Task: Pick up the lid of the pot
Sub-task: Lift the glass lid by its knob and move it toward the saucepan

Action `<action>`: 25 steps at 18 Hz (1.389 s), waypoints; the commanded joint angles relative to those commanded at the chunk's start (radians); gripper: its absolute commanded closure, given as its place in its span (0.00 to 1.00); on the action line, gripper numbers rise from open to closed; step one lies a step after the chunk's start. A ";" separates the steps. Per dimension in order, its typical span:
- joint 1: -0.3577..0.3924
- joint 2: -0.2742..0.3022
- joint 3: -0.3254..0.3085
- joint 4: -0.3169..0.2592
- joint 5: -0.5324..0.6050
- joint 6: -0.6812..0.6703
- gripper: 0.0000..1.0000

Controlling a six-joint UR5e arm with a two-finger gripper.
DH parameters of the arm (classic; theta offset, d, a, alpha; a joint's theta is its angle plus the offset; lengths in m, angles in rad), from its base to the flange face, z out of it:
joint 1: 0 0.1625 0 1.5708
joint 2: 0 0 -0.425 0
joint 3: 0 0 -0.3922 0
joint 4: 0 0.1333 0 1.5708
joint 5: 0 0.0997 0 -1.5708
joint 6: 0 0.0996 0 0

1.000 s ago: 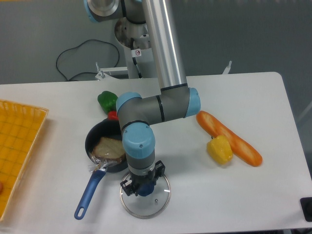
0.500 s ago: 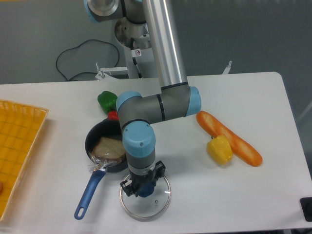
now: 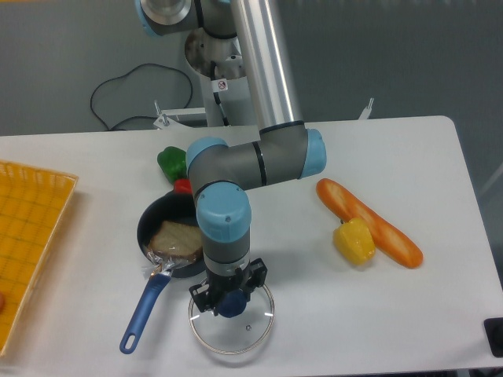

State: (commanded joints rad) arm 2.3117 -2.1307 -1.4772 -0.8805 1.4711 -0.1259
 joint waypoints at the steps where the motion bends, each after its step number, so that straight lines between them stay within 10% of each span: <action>1: 0.002 0.003 0.005 0.000 -0.003 0.009 0.38; 25: 0.011 0.057 0.000 -0.006 -0.130 0.278 0.38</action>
State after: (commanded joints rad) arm 2.3224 -2.0740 -1.4772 -0.8866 1.3407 0.1517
